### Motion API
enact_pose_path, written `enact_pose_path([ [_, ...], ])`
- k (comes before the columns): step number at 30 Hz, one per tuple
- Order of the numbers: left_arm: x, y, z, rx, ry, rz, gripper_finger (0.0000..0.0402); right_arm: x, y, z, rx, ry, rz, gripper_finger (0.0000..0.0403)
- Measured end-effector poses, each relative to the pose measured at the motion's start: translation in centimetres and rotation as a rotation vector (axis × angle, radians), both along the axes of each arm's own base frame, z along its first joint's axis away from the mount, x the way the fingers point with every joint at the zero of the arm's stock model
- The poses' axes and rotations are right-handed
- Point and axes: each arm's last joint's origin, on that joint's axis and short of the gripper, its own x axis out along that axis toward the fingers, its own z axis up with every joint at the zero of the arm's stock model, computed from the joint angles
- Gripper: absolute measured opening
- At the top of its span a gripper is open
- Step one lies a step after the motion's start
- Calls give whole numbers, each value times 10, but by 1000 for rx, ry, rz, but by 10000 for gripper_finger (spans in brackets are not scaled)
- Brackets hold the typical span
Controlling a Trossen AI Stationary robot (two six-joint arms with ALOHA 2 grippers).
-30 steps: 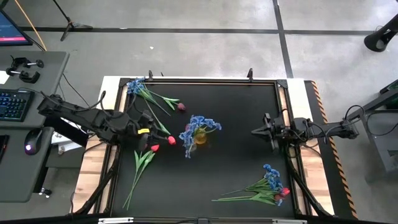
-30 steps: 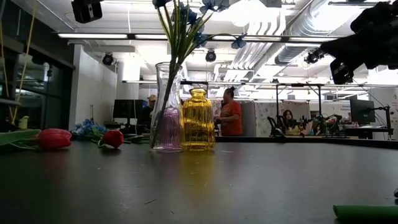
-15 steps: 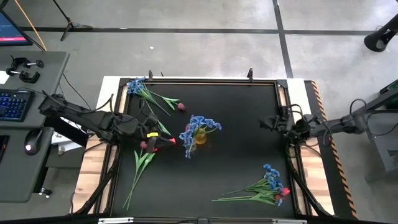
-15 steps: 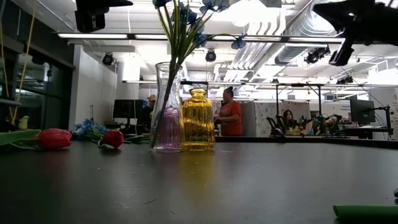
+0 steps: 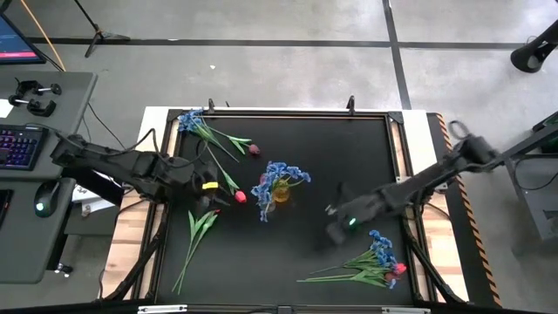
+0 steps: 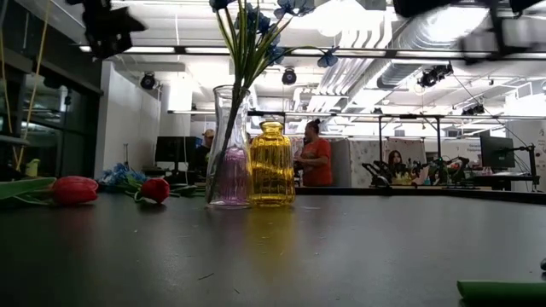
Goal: Sort flowers into vase by color
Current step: Put the bottom blue flower into the transparent vase
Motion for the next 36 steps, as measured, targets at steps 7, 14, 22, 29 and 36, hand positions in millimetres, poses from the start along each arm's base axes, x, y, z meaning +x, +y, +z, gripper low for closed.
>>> enact_pose_path([
  [7,-21,10,-2,111,52,-65,213,21,71,-33,115,597,-111,0],
  [14,-27,14,2,173,6,-91,213,39,102,-53,186,785,-239,0],
  [22,-29,14,3,159,4,-80,213,37,87,-57,101,897,-254,7],
  [29,-29,14,3,112,15,-48,213,0,79,-30,-66,943,-422,93],
  [36,-29,14,3,100,20,-36,213,-2,76,-45,-130,1037,-488,216],
])
